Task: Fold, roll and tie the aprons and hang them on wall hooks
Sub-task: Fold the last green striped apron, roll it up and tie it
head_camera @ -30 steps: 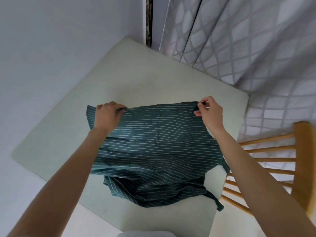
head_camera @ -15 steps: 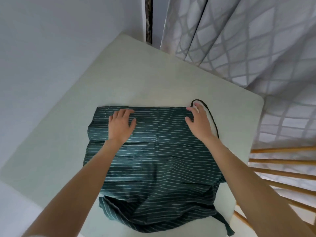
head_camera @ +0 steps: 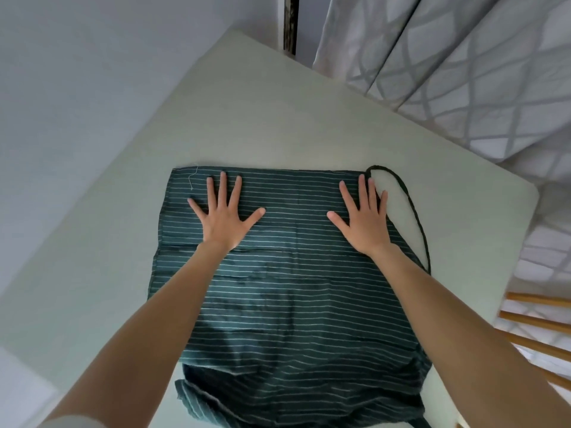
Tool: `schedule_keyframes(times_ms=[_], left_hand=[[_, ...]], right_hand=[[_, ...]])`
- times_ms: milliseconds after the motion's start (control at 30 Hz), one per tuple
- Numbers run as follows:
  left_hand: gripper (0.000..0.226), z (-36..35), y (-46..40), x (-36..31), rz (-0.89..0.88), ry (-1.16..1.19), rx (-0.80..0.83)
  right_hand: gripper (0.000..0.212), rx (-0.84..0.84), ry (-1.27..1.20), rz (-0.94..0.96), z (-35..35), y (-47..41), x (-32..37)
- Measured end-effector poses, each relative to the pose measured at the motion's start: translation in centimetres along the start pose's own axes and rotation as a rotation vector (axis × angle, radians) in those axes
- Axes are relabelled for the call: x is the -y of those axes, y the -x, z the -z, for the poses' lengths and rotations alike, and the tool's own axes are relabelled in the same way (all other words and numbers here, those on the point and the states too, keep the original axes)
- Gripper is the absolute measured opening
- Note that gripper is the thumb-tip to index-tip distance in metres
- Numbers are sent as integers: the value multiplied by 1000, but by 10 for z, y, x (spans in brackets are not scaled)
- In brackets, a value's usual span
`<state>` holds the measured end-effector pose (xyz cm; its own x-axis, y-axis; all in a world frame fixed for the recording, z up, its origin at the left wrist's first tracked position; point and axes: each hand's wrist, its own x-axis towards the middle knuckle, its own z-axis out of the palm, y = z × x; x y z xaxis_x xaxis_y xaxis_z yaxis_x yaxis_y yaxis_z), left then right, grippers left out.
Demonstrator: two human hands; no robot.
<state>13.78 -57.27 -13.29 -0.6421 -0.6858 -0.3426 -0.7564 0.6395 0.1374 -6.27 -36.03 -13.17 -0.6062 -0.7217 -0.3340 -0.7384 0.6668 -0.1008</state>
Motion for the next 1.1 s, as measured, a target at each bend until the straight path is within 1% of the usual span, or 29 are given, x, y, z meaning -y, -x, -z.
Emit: schedule_keyframes(times_ms=[167,267,300,367,400,433,500,567,600,700,733,800,833,867,967,1033,1100], left_hand=[[91,4,-20,6,22,2,-6],[86,12,-22,9,3,23,-58],[79,15,-18,9,-27,72,-122],[59,24,-2,6,-139,225,-312],[49,29,9,3,-184,306,-398],[41,32,23,1,-208,371,-443],[29,33,62,-4,-209,477,-397],[24,29,107,-4,-228,520,-285],[25,25,129,-2,-274,492,-252],[27,3,203,10,-508,359,-194],[26,-5,210,9,-555,347,-168],[25,-17,231,15,-596,308,-122],[25,-22,245,21,-619,293,-99],[24,-28,257,29,-638,288,-104],[24,-43,289,54,-631,257,-126],[36,-50,307,66,-570,215,-117],[45,-53,315,73,-473,184,-92]], right_hand=[[77,5,8,54,10,-34,1],[76,8,-75,48,18,-34,7],[75,-23,-135,46,21,-28,10],[71,-128,-271,74,28,-10,19],[64,-187,-346,96,32,6,24],[54,-251,-411,125,36,23,30],[32,-352,-485,154,33,70,40],[19,-355,-542,167,24,123,49],[17,-335,-563,167,18,147,51],[16,-218,-595,210,-11,220,62],[16,-182,-585,226,-16,227,59],[14,-108,-541,274,-26,249,61],[14,-79,-491,317,-32,264,65],[19,-66,-425,352,-38,276,66],[33,-76,-182,402,-61,305,69],[42,-60,-66,355,-74,318,71],[46,-59,-48,282,-79,318,72]])
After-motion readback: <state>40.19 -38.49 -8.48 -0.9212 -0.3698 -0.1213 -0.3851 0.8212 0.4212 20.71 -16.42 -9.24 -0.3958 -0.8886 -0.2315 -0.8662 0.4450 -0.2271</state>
